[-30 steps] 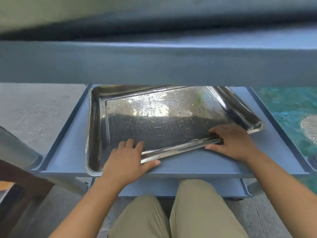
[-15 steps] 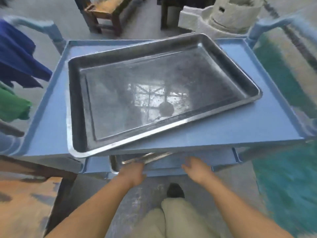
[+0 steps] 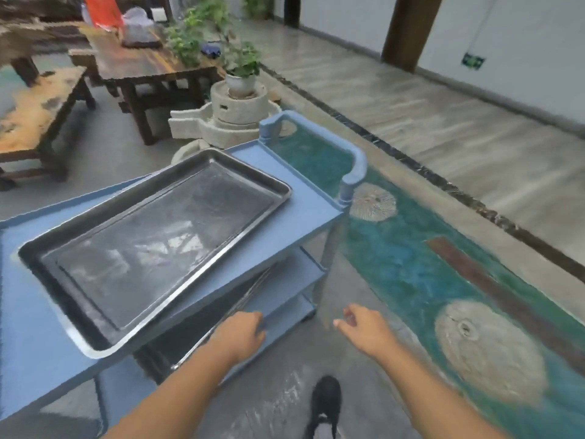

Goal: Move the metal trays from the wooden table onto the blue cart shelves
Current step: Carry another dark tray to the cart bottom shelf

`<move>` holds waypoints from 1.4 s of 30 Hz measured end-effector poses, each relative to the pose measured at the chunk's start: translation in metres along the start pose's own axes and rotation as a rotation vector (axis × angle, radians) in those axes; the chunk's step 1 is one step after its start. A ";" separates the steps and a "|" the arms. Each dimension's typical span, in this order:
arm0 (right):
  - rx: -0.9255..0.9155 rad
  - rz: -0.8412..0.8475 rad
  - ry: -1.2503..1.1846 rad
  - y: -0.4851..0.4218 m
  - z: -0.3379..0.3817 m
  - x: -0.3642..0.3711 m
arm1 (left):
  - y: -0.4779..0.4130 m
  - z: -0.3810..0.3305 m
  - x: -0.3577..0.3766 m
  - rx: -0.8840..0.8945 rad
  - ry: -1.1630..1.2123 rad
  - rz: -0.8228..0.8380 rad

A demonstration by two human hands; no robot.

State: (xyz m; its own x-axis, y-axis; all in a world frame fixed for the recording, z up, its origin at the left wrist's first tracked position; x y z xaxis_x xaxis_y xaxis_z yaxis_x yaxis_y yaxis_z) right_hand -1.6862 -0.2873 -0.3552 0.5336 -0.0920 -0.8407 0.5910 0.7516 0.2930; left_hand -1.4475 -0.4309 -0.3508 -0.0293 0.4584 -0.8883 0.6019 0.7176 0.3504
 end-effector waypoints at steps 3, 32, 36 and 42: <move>0.188 -0.111 -0.058 0.067 -0.076 -0.048 | -0.004 -0.076 -0.003 0.200 -0.090 0.022; 1.837 -1.057 -0.575 1.016 -0.430 0.067 | 0.662 -0.711 0.422 1.948 -0.522 0.593; 2.044 -1.135 -0.651 1.083 -0.394 0.122 | 0.752 -0.722 0.460 2.071 -0.595 0.645; 2.320 -1.186 -0.664 1.158 -0.379 0.181 | 0.839 -0.751 0.524 2.181 -0.600 0.656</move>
State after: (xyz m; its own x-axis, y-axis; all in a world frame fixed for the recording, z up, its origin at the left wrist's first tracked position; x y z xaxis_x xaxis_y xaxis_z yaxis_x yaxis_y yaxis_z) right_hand -1.1343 0.8138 -0.3408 -0.4503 -0.0945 -0.8879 -0.2228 -0.9510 0.2142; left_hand -1.5570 0.8051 -0.2991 0.3494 -0.1258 -0.9285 0.0852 -0.9826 0.1652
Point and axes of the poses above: each hand's wrist, its own y-axis away from the middle knuckle, its own x-axis out of the palm, z = x × y, the point moved 5 cm from there along -y, towards the middle knuckle, and after that the axes turned 7 degrees about -z, right-handed, at the moved point
